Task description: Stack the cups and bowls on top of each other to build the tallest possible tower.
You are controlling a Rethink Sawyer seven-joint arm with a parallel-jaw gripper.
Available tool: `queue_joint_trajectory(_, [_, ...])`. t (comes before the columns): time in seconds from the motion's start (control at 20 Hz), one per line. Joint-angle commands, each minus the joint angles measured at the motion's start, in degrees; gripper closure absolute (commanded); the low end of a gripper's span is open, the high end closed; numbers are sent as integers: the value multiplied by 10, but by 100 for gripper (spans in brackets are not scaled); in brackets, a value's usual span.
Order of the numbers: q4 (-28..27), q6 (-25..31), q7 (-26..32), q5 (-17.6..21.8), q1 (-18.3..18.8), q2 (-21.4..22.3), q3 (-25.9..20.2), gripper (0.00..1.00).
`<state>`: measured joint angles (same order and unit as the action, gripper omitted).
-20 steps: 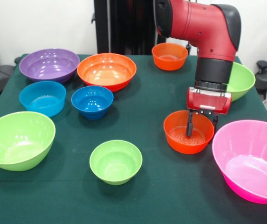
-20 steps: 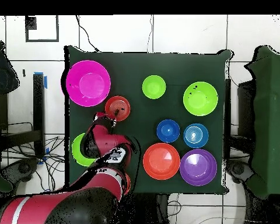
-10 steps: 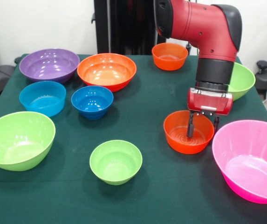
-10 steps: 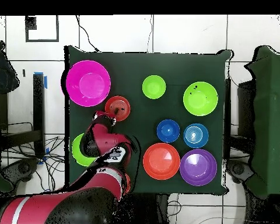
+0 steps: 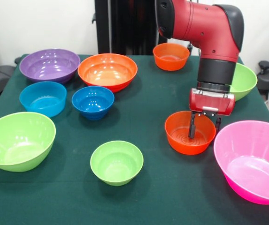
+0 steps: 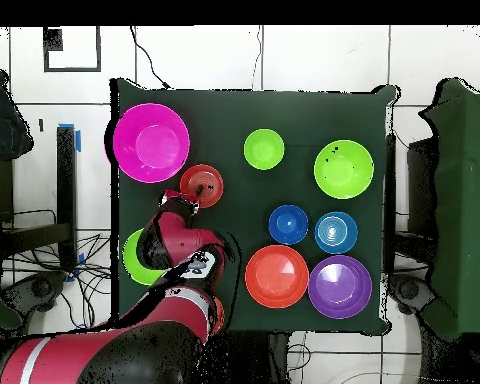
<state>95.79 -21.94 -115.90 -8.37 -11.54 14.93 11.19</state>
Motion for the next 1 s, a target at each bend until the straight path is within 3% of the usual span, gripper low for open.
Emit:
queue_joint_trajectory(0.05, [-24, 89, -47, 3, 9, 3, -37, 0])
queue_joint_trajectory(0.2, [-21, 91, -47, 14, 19, 9, -48, 0])
queue_joint_trajectory(0.25, [-18, 91, -47, 21, 25, 13, -55, 100])
queue_joint_trajectory(1.0, [-2, 108, -41, 49, 49, 55, -71, 100])
